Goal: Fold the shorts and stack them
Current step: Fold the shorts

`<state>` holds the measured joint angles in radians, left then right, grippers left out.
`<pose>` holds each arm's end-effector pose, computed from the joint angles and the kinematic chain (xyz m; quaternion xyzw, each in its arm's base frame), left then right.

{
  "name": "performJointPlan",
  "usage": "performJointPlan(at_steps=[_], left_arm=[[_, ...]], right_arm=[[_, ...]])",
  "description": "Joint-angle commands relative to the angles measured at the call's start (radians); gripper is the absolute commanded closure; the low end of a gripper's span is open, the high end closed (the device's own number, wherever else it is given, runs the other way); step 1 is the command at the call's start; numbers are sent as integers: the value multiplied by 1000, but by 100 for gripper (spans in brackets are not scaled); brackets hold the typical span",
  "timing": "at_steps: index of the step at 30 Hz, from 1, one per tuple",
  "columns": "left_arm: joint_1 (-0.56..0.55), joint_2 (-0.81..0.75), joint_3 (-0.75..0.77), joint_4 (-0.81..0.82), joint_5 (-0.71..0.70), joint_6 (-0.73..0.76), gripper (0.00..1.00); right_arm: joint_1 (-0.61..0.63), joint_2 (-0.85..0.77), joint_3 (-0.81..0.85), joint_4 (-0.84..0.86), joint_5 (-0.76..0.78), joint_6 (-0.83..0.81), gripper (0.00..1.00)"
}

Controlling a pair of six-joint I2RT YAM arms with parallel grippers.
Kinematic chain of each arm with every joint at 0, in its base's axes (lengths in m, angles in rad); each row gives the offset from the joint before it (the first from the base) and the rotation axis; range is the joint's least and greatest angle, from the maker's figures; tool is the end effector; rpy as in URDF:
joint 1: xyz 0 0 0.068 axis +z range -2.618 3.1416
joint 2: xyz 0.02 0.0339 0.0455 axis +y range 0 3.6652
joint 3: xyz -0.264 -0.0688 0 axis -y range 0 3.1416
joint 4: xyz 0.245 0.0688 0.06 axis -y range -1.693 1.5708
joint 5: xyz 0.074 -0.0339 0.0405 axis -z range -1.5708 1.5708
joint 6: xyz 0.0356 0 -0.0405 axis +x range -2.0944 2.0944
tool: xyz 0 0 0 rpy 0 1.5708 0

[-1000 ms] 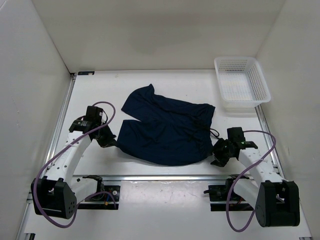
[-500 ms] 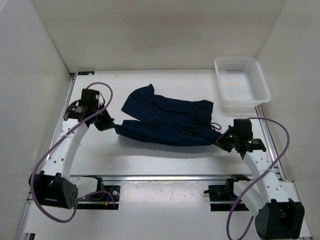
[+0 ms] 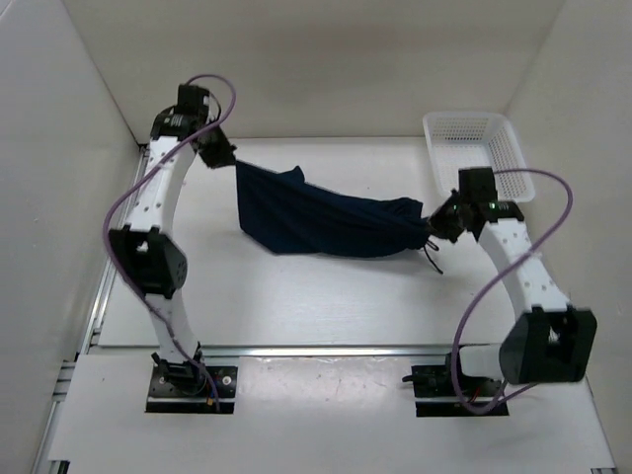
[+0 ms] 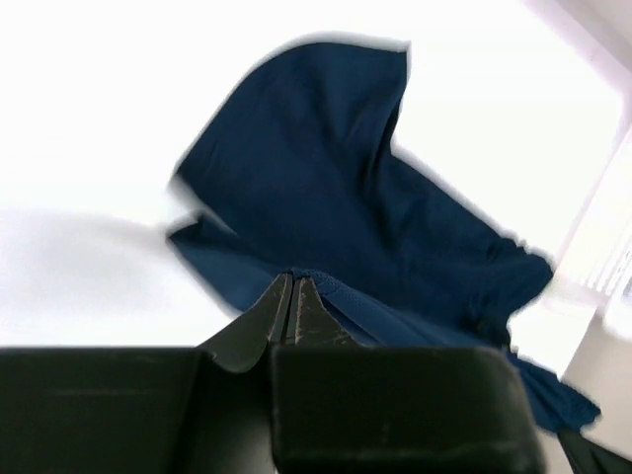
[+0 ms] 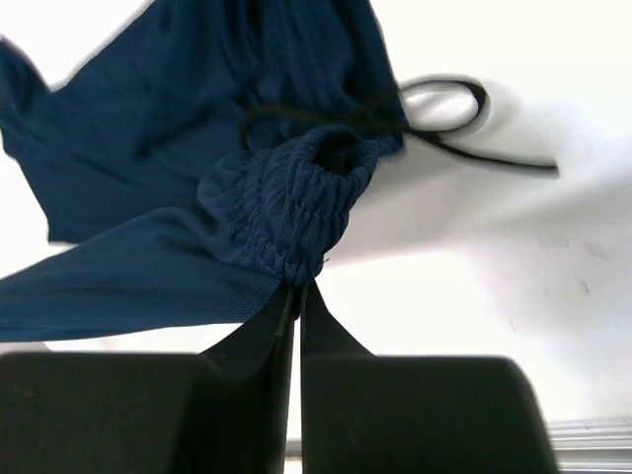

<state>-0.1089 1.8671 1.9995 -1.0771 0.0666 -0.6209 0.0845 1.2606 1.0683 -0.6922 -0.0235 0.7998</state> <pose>0.3936 -0.0454 0.3691 -0.2309 0.9225 -0.1394 0.2762 0.2598 0.0228 0.2922 0.3259 0.8834 0.1540 0.2993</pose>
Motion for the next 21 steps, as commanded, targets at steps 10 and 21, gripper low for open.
performJointPlan(at_steps=[10,21], left_arm=[[54,584,673,91,81,52,19],[31,207,-13,111,71,179,0]], right_arm=[[24,528,613,69,131,-73,35],[38,255,167,135,76,-99,19]])
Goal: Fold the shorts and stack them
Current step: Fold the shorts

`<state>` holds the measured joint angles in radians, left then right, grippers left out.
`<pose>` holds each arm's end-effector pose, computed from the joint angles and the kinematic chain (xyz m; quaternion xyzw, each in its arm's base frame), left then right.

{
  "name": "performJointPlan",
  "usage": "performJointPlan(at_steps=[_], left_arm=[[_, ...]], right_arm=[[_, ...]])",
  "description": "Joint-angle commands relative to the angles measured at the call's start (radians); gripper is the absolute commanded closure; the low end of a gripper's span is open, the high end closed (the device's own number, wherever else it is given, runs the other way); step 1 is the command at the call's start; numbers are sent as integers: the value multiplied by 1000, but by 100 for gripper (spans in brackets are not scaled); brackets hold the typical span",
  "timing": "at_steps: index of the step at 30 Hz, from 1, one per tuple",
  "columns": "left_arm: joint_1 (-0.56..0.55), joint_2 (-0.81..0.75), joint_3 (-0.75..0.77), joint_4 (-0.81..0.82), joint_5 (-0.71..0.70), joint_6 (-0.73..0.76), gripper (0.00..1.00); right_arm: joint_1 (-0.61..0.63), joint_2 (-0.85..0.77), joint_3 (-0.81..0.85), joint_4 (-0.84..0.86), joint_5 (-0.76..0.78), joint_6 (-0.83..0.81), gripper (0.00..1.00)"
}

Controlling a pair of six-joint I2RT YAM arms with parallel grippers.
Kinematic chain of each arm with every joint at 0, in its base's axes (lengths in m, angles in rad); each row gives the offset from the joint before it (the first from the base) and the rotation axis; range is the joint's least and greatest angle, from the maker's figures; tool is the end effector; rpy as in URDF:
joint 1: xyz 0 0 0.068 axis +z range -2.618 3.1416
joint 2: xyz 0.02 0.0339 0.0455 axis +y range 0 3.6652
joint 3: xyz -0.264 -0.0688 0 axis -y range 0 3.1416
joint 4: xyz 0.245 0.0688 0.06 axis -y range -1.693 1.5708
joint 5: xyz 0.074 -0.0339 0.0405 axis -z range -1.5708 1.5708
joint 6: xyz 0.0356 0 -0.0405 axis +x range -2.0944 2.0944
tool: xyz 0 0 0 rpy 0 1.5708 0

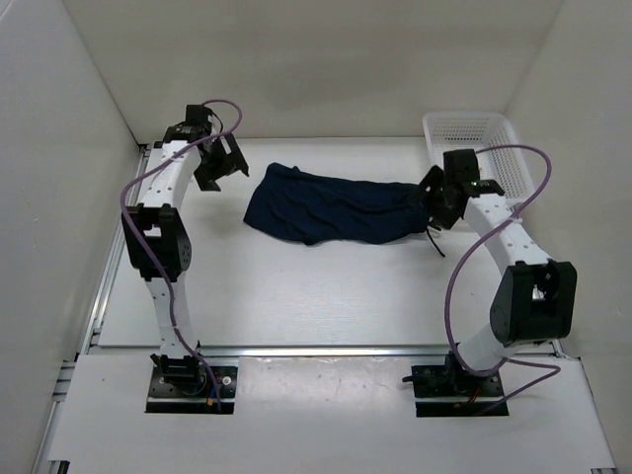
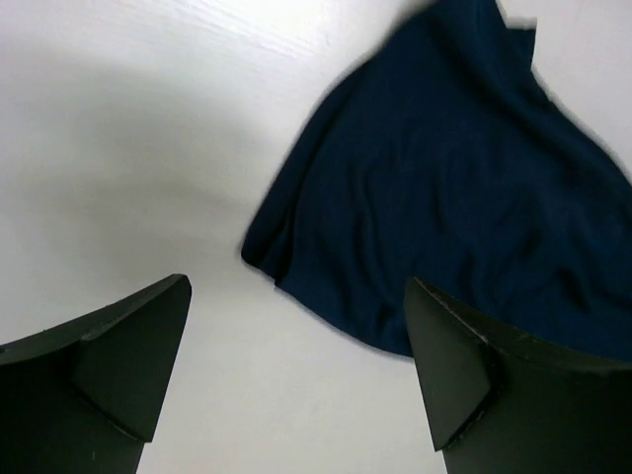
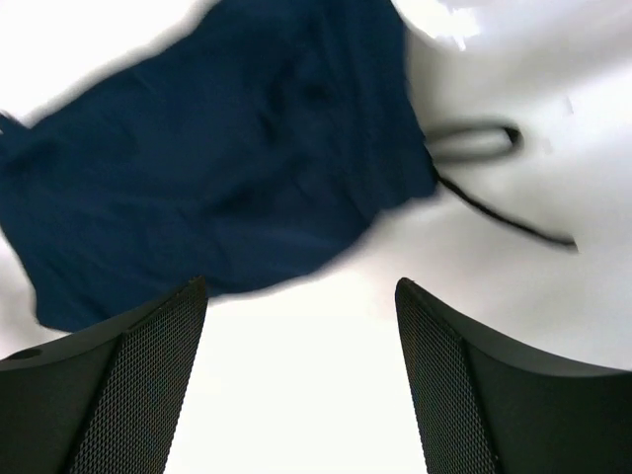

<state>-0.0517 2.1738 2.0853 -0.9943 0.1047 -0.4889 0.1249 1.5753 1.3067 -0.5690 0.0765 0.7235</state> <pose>0.4695 -0.0280 0.2724 -0.1978 0.9487 -0.1134 0.2189 0.3442 0.0405 0.2890 0.2882 0.8874 0.1149 0.3411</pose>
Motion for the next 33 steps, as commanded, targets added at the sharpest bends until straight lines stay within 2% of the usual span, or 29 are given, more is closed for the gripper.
performJointPlan(at_steps=[1,5,10,13,16,17,18,20,23,28,32,33], left_arm=[[-40,-100,-172,40,49,68,0],[-86,-54,-208,49,87,101,0],[-109,23,-217,74,30,92,0],[-109,60,-217,74,30,81,6],[-109,72,-217,74,9,56,29],[-100,72,-231,74,9,56,46],[-100,72,-231,74,-2,44,89],[-79,45,-276,74,-2,35,89],[-33,-52,-346,74,-100,-5,89],[53,-241,-585,126,-140,-45,89],[95,-359,-688,140,-140,-33,89],[104,-394,-715,140,-155,-33,89]], right_arm=[[-2,-75,-101,12,-24,-33,19],[-2,-139,-210,0,-46,-44,19],[-2,-239,-254,-37,-55,-53,19],[-2,-268,-254,-49,-55,-53,19],[-11,-296,-254,-72,-55,-53,19],[-11,-310,-254,-72,-55,-53,19],[-11,-322,-254,-72,-55,-53,19],[-11,-331,-264,-83,-55,-53,19],[-11,-354,-273,-92,-55,-53,19],[-11,-379,-308,-101,-96,-84,19],[-11,-333,-356,-63,-193,-95,18],[-11,-298,-369,-25,-260,-84,18]])
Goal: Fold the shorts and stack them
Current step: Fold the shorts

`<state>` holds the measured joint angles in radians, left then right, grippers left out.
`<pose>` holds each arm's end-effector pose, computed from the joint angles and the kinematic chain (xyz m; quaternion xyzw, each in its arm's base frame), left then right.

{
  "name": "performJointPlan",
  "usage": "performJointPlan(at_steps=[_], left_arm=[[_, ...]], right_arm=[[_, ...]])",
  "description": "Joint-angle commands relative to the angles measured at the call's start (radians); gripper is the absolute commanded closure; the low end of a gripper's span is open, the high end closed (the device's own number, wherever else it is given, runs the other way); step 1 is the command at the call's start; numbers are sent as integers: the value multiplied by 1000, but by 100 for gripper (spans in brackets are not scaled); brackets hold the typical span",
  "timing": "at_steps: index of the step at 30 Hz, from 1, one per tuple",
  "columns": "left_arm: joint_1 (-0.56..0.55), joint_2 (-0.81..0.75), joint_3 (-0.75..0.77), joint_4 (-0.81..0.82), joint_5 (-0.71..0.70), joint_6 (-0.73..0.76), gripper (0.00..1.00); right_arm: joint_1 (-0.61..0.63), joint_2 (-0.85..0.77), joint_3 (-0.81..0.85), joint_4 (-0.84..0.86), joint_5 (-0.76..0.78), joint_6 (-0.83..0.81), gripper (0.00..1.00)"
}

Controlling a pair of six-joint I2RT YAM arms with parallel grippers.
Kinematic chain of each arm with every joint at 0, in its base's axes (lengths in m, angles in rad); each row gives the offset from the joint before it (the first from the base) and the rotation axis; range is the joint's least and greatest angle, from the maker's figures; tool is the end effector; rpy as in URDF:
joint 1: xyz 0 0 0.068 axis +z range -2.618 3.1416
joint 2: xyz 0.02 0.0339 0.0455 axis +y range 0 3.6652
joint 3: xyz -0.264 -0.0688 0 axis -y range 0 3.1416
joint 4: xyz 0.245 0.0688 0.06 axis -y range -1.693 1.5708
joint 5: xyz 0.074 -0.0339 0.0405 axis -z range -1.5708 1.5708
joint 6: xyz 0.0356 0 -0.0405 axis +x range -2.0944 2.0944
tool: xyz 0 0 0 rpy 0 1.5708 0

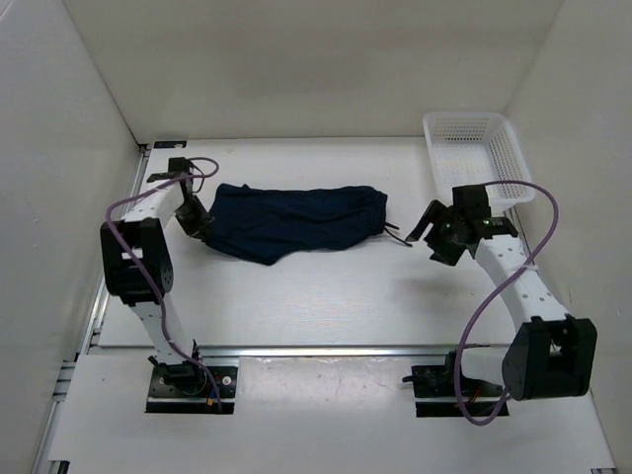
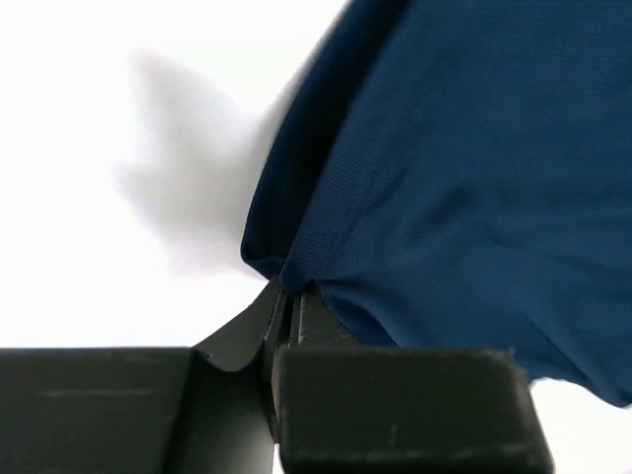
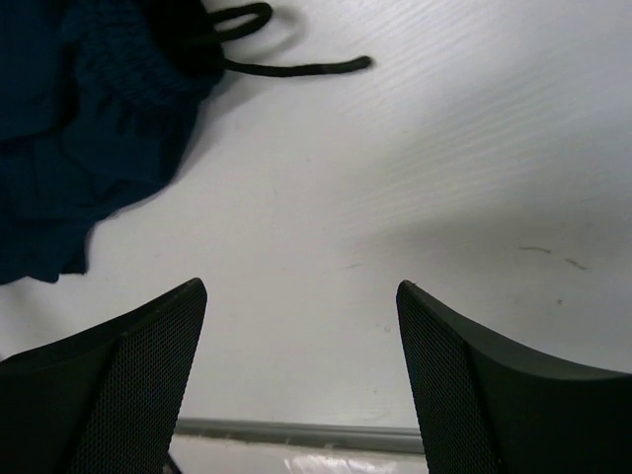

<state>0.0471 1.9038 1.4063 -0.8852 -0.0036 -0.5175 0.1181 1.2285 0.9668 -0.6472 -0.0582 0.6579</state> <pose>0.3703 0.0176 0.1911 -0.2775 0.9561 -0.0201 0.0917 0.2489 0.0316 0.2703 0.2429 0.9136 0.1484 0.2902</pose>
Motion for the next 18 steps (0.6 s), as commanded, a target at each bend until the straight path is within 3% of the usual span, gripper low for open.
performJointPlan(at_steps=[1,11,18], left_arm=[[5,-144,-52,31,-47,-4,89],[45,-158,-86,40,-18,5,89],[56,-158,-86,40,-9,14,89]], right_arm=[[-5,71,-30,78,-162,-18,18],[186,426,91,368,-189,144,16],[233,629,249,394,-108,232,16]])
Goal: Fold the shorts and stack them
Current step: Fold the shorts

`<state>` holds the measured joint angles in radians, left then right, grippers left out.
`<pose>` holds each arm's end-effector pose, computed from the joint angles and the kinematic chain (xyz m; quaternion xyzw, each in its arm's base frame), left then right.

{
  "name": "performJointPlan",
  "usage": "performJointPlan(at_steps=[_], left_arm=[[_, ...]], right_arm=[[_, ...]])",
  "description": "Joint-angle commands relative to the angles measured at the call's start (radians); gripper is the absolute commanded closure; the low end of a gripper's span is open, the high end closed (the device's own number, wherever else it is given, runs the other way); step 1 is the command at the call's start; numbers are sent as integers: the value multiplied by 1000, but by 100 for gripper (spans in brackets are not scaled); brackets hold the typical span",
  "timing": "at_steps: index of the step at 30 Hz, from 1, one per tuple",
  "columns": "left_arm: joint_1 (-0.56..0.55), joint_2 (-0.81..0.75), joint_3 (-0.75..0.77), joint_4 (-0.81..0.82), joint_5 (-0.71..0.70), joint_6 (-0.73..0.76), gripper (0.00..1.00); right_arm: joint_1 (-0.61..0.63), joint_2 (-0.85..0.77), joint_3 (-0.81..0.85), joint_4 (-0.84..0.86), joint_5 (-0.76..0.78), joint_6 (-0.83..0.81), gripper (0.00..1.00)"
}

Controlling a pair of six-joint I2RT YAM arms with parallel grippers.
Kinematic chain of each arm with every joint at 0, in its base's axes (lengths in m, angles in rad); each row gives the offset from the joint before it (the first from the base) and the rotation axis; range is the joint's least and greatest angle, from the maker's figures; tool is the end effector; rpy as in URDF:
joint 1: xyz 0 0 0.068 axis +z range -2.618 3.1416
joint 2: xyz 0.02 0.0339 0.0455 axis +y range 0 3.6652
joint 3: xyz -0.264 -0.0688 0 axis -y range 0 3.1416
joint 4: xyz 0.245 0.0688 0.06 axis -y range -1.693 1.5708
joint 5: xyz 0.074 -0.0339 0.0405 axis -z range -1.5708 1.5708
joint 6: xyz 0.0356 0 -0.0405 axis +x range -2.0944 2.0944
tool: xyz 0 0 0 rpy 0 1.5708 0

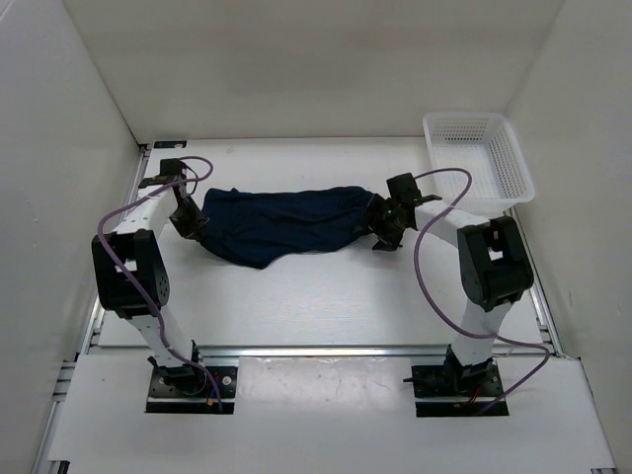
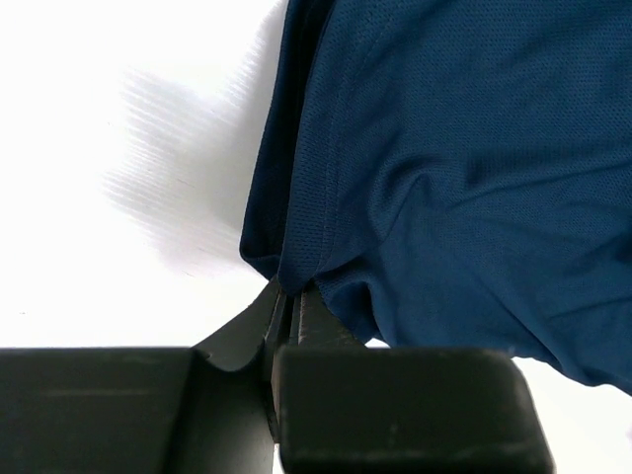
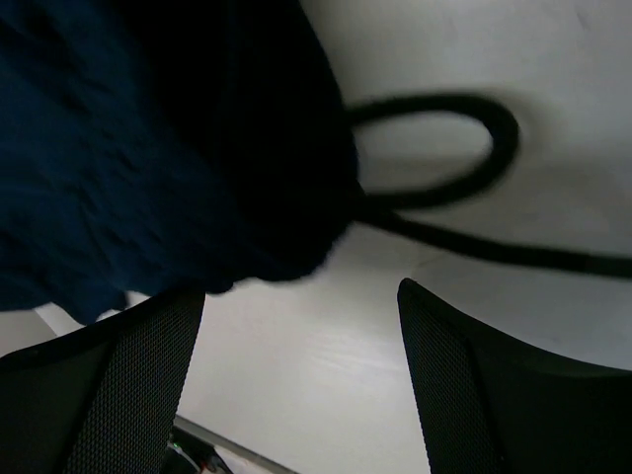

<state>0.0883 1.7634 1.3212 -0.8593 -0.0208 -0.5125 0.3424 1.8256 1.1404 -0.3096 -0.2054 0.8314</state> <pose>0.3454 0.0313 0.2164 -0.2945 0.9461 -0.0182 0.1334 0.3494 0.1322 0.1691 0.2026 0.9324 0.2383 0.1808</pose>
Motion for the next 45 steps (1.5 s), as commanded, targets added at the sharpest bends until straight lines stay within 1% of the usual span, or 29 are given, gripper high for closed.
performJointPlan(at_steps=[1,4,6,8,11,12,14,15,16,17,18,19,22,24,25,28,32,33,35,36,38,39,40,41,42,43,44,45], left_arm=[[14,-18,0,14,9,9,89],[24,-18,-10,14,9,19,89],[24,-9,-10,14,18,28,89],[24,-8,-19,14,18,28,89],[24,-8,-19,14,18,37,89],[33,1,-19,14,18,37,89],[33,1,-19,14,18,46,89],[33,1,-19,14,18,46,89],[42,1,-19,14,27,55,89],[42,1,-28,14,27,55,89],[42,1,-28,14,27,55,89],[42,1,-28,14,27,55,89],[42,-8,-37,14,36,55,89],[42,-25,-49,14,73,55,89],[42,-48,-63,14,87,55,89],[42,-105,-105,14,142,55,89],[-1,-243,-233,14,200,14,89],[-13,-266,-256,14,215,5,89],[-51,-338,-324,14,235,-30,89],[-61,-361,-345,14,246,-44,89],[-99,-401,-382,14,246,-70,89],[-111,-438,-413,14,255,-93,89],[-123,-452,-427,14,255,-103,89],[-134,-461,-439,14,255,-103,80],[-146,-461,-453,14,255,-103,64],[-147,-461,-453,5,265,-112,49],[-147,-461,-453,5,265,-112,33],[-147,-470,-433,-9,265,-112,14]], right_arm=[[9,46,76,66,40,70,16],[9,90,78,131,50,126,16],[9,104,55,225,41,170,16],[9,144,55,237,41,196,16],[20,179,90,216,99,205,21],[29,192,90,198,162,206,30],[38,192,117,176,237,206,43],[38,204,128,161,268,206,53],[38,204,143,117,291,206,77],[38,213,159,90,326,206,88],[38,213,191,66,340,196,96],[38,213,202,29,350,181,100],[38,170,202,-26,374,140,100],[38,140,202,-77,388,114,100],[38,106,179,-130,397,82,100],[38,28,125,-204,408,7,100],[38,-100,-54,-267,399,-48,100],[38,-161,-138,-267,399,-58,100],[38,-225,-210,-290,399,-58,100],[38,-283,-241,-299,411,-58,100],[38,-336,-321,-315,423,-49,100],[29,-377,-343,-324,423,-49,95],[29,-396,-362,-324,423,-49,86],[29,-413,-395,-324,423,-61,69],[20,-443,-406,-324,407,-70,37],[20,-460,-406,-324,397,-71,27],[20,-494,-416,-324,376,-83,21],[20,-514,-416,-324,365,-83,14]])
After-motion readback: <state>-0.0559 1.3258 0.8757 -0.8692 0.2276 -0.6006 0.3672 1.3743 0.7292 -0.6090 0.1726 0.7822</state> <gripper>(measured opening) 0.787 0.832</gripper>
